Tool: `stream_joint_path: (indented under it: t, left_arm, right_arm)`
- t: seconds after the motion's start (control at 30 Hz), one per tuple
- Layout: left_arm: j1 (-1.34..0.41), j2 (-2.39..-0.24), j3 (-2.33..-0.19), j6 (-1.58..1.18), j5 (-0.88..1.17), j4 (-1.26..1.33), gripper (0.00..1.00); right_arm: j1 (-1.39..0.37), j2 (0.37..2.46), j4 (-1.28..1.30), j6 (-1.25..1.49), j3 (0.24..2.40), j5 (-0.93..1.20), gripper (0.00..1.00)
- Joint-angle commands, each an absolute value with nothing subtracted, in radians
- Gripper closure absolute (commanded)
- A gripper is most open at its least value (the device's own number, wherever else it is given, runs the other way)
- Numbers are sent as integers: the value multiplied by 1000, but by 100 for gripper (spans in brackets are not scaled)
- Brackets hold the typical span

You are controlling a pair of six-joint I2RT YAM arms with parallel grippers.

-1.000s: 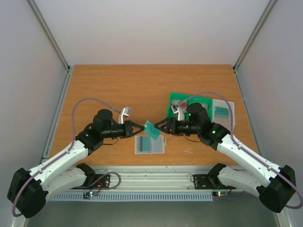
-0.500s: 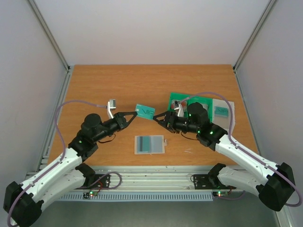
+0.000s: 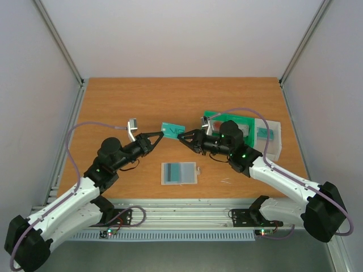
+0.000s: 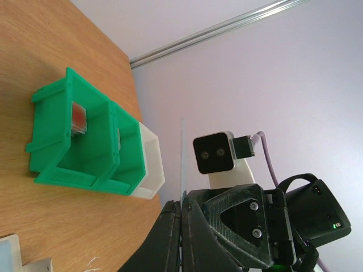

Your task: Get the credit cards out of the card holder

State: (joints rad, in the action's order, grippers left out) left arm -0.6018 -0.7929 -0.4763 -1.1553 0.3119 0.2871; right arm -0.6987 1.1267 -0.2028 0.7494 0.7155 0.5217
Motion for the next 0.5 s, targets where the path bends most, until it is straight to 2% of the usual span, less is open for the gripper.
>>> stream_joint_path:
  t: [0.0, 0.23, 0.37, 0.4, 0.47]
  left_arm:
    - [-600, -786, -457, -1161, 289, 375, 100]
    - [-600, -779, -448, -1158, 282, 370, 100]
    - [-600, -771, -457, -1149, 286, 332, 99]
    - [-600, -767, -463, -1138, 283, 314, 96]
    - [-600, -757, -468, -1122, 275, 276, 82]
  right_arm:
    - [-707, 1132, -291, 770, 703, 531, 78]
    - [-707, 1131, -301, 769, 693, 532, 98]
    - [-706, 1120, -290, 751, 687, 531, 99]
    - [-707, 1118, -282, 744, 687, 529, 99]
    - [-708, 1112, -262, 729, 685, 533, 99]
